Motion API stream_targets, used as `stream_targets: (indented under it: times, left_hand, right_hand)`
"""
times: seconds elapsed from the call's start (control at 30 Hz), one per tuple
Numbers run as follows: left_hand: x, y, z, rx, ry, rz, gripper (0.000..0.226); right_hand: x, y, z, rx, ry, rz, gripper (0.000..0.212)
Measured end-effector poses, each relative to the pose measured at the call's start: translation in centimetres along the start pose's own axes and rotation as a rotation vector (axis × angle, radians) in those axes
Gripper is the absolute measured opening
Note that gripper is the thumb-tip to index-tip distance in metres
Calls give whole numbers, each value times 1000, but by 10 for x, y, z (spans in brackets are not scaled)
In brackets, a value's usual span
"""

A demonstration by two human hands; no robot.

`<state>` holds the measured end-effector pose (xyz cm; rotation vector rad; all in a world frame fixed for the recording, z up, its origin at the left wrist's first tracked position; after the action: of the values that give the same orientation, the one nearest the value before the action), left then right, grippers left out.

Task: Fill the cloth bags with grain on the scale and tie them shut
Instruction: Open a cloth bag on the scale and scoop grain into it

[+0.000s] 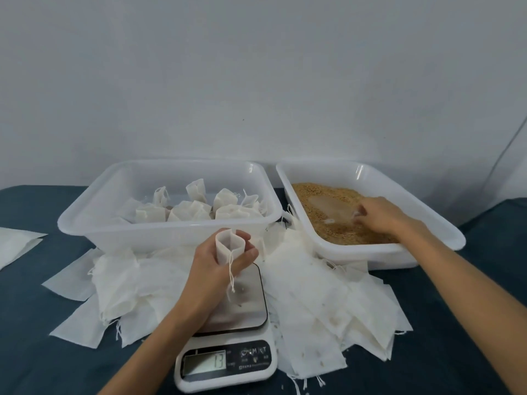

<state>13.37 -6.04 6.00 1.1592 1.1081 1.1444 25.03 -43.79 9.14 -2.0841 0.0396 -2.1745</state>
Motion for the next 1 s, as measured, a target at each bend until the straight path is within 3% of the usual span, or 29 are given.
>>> stream_targets:
  times: [0.13, 0.27, 0.37, 0.5, 0.63, 0.87, 1.0]
  left_hand:
    - [1, -2, 1, 14, -9, -11, 20]
    - [3, -2, 2, 22, -3, -18, 21]
    - [4, -1, 3, 24, -3, -23, 22]
    - [3, -2, 2, 25, -11, -34, 22]
    - [3, -1, 2, 32, -7, -28, 22]
    - [3, -3, 2, 33, 9, -40, 23]
    - [3, 0, 5, -4, -16, 10, 21]
  right_hand:
    - [21, 7, 12, -125, 163, -215, 14]
    - [21, -3, 26, -106, 102, -405, 4]
    - [9, -13, 35, 7, 41, -338, 13]
    - [-4, -23, 38, 167, -13, -197, 6]
    - [-6, -6, 35, 103, 36, -50, 6]
    - [3, 11, 22, -28, 180, 73, 25]
    - [7, 11, 2, -37, 227, 170, 18]
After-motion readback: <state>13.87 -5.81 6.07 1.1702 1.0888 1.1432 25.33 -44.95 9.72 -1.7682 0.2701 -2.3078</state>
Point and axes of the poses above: each hand's wrist, its own z-axis towards the middle knuckle, its own x-axis out of the back of the hand, y = z × x, the point moved 3 cm from there along z, towards the middle knuckle, and after that the axes turned 10 degrees about x, right-handed, at the moved point
